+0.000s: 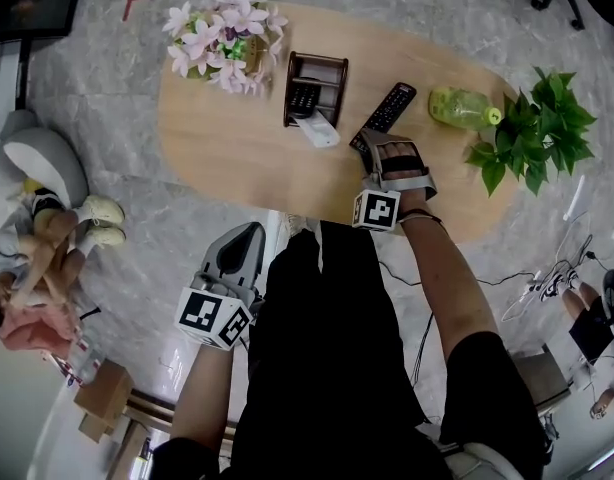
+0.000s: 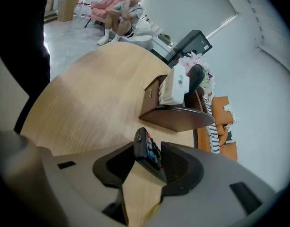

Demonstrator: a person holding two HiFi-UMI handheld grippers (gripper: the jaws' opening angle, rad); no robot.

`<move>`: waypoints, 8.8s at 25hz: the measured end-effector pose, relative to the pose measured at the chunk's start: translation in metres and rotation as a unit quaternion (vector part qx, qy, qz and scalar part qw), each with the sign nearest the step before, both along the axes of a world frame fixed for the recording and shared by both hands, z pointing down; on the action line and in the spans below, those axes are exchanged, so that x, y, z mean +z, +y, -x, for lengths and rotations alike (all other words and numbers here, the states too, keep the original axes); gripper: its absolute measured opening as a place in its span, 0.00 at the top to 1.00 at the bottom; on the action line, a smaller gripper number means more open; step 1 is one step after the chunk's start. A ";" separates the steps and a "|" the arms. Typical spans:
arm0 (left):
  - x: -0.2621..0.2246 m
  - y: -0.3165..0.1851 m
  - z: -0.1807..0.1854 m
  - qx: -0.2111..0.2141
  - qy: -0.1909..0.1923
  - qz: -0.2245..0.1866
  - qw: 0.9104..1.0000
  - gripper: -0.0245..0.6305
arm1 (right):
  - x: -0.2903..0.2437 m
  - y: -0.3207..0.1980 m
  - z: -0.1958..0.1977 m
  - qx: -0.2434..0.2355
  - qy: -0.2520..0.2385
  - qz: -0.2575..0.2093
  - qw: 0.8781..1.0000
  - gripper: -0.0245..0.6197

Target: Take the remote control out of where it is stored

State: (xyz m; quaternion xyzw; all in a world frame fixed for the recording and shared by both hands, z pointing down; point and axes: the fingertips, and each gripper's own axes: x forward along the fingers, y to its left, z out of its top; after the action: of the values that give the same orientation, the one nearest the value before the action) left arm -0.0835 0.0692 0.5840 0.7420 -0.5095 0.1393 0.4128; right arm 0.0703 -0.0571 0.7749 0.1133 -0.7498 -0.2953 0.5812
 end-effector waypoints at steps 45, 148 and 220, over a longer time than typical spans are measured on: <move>-0.124 -0.037 0.043 -0.013 -0.005 -0.141 0.990 0.95 | -0.233 -0.002 0.004 0.303 -0.363 0.132 0.871 0.92; -0.175 -0.002 0.006 0.052 -0.037 -0.153 0.986 0.95 | -0.195 0.018 -0.011 0.249 -0.135 0.081 0.956 0.80; -0.051 -0.005 -0.029 0.068 -0.010 -0.026 0.997 0.95 | 0.026 0.036 -0.095 0.169 0.056 0.136 0.975 0.64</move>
State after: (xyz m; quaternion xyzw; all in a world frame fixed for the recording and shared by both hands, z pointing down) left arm -0.0541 0.0644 0.5333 0.7837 -0.4659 0.1614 0.3779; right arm 0.1652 -0.0210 0.8011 0.1414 -0.7193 -0.0938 0.6736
